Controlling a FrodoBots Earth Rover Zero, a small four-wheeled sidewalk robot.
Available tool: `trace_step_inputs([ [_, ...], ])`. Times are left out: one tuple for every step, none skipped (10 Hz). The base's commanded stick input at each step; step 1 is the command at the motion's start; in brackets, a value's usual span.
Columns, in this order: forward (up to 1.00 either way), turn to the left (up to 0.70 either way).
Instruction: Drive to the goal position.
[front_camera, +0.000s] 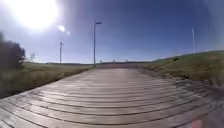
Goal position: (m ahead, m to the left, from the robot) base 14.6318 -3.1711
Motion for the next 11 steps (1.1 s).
trace_step_inputs([
  [1.00, 0.00],
  [1.00, 0.00],
  [1.00, 0.00],
  [1.00, 0.00],
  [1.00, 0.00],
  [1.00, 0.00],
  [1.00, 0.00],
  [1.00, 0.00],
  [1.00, 0.00],
  [1.00, 0.00],
  [1.00, 0.00],
])
